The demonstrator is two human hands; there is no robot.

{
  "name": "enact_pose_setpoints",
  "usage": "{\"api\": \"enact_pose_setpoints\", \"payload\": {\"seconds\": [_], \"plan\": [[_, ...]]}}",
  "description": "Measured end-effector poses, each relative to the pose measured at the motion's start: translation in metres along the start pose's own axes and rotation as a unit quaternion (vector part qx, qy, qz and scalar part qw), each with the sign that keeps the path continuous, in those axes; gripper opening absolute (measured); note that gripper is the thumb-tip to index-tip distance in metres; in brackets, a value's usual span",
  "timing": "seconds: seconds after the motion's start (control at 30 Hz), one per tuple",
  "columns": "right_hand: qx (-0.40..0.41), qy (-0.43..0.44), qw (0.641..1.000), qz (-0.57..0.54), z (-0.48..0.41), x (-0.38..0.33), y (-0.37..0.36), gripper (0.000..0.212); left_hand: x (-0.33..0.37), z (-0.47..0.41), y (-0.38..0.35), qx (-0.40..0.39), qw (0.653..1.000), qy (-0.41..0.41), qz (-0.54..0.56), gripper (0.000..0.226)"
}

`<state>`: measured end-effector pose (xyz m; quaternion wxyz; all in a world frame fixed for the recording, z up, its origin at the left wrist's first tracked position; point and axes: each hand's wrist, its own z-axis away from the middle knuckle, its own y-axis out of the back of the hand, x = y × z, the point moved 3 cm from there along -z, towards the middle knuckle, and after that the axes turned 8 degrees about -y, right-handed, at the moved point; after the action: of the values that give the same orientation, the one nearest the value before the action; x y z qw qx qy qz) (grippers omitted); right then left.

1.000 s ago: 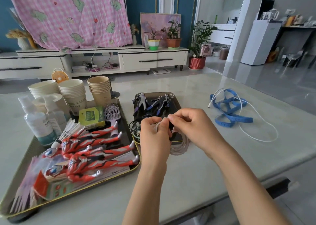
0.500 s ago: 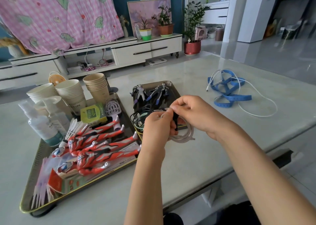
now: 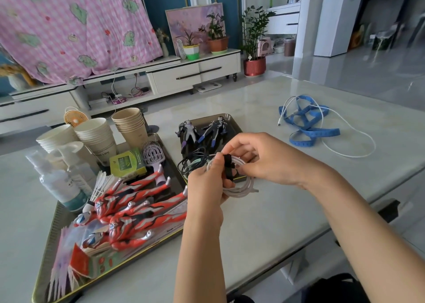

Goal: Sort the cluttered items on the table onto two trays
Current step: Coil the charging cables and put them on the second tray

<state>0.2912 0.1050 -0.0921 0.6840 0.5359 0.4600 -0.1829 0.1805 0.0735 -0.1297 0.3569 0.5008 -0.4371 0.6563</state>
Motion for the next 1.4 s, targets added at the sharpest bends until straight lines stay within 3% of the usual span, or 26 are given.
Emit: {"api": "enact_pose_setpoints", "payload": {"seconds": [0.17,0.3,0.43,0.57,0.7,0.77,0.83,0.93,1.0,1.07,1.13,1.17,1.27,1.33,1.4], "plan": [[0.087,0.078,0.99,0.081,-0.003,-0.004,-0.008,0.031,-0.003,-0.006,0.007,0.03,0.999,-0.023,-0.009,0.031],[0.107,0.108,0.985,0.084,-0.008,-0.004,-0.012,0.029,-0.005,-0.01,0.01,0.046,0.998,-0.023,0.025,0.032],[0.086,0.113,0.989,0.037,-0.01,-0.004,-0.018,0.029,-0.004,-0.009,0.012,0.055,0.997,-0.014,0.055,0.036],[0.087,0.098,0.991,-0.038,-0.011,-0.003,-0.018,0.015,-0.003,-0.009,0.013,0.044,0.997,-0.003,0.064,0.026],[0.078,0.008,0.984,-0.161,-0.014,0.005,-0.02,0.015,-0.003,-0.011,0.011,0.009,0.999,-0.002,0.04,0.022],[0.039,-0.07,0.951,-0.298,-0.016,0.008,-0.025,0.013,-0.001,-0.009,0.01,-0.005,0.999,-0.01,0.04,0.023],[0.005,-0.131,0.896,-0.423,-0.014,0.005,-0.033,0.008,0.001,-0.006,0.009,-0.016,0.998,-0.012,0.052,0.026],[0.001,-0.177,0.847,-0.501,-0.013,0.0,-0.044,0.006,0.001,-0.005,0.014,0.0,0.998,0.0,0.067,0.029],[0.023,-0.183,0.839,-0.512,-0.015,0.001,-0.051,0.009,-0.001,-0.008,0.018,0.018,0.999,-0.001,0.048,0.028],[0.07,-0.147,0.888,-0.431,-0.019,0.003,-0.055,0.011,-0.003,-0.009,0.024,0.03,0.999,-0.003,0.032,0.025],[0.116,-0.051,0.965,-0.229,-0.021,0.0,-0.056,0.009,-0.005,-0.012,0.03,0.03,0.999,0.005,0.025,0.023],[0.127,0.008,0.985,-0.114,-0.021,-0.004,-0.056,0.01,-0.004,-0.016,0.031,0.028,0.999,0.016,0.015,0.023],[0.082,0.071,0.988,0.109,-0.023,-0.006,-0.06,0.022,-0.008,-0.022,0.04,0.059,0.995,0.083,0.017,0.026],[0.007,0.026,0.993,0.114,-0.024,-0.004,-0.056,0.019,-0.008,-0.022,0.041,0.068,0.994,0.083,0.036,0.027],[-0.01,0.004,0.992,0.124,-0.028,-0.002,-0.049,0.015,-0.008,-0.02,0.036,0.051,0.997,0.05,0.033,0.029]]}}
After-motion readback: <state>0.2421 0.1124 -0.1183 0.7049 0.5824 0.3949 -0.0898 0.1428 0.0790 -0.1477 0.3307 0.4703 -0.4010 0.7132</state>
